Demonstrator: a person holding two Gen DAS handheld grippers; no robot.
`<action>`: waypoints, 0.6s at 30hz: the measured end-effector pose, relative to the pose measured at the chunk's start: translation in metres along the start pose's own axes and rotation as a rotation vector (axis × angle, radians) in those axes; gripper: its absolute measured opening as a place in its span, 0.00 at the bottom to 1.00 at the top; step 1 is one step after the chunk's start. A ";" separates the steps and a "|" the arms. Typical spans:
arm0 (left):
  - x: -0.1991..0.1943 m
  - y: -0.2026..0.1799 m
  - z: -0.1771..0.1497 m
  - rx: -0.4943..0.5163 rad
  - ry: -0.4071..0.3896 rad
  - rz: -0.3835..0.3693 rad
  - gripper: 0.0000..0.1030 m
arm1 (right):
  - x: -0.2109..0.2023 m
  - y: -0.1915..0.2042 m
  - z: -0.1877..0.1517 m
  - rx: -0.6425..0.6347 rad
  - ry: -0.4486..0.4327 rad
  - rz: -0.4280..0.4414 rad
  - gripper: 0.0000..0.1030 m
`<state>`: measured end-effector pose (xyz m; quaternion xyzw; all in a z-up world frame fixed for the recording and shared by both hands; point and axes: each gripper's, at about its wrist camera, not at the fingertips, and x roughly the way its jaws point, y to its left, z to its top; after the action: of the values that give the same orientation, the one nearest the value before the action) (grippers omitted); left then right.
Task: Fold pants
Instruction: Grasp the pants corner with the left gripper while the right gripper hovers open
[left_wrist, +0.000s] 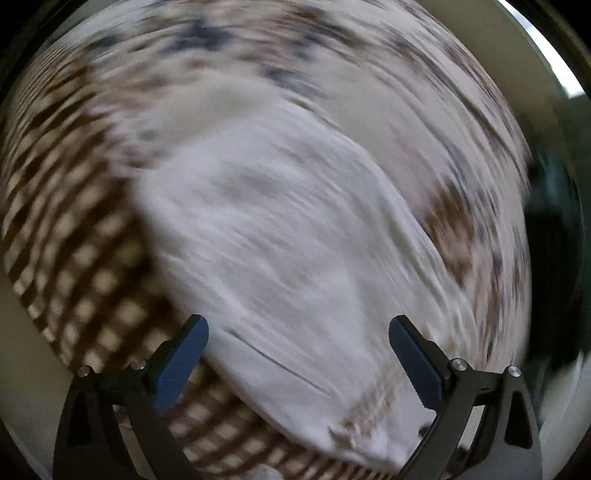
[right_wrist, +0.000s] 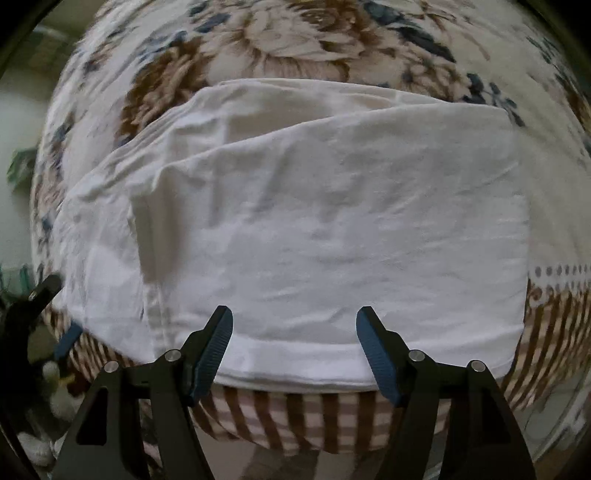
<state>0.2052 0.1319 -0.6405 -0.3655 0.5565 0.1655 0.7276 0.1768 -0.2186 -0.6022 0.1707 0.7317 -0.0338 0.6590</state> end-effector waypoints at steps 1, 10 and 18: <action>-0.001 0.016 0.007 -0.063 -0.013 0.000 0.97 | 0.003 0.004 0.002 0.012 0.007 -0.008 0.70; 0.016 0.076 0.032 -0.186 -0.045 -0.093 0.36 | 0.018 0.057 0.027 -0.031 0.014 -0.076 0.70; -0.031 0.054 0.003 0.016 -0.172 -0.250 0.17 | 0.032 0.084 0.033 -0.068 0.029 -0.119 0.70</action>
<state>0.1623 0.1756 -0.6303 -0.4105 0.4436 0.1000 0.7903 0.2302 -0.1421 -0.6224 0.1051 0.7508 -0.0455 0.6506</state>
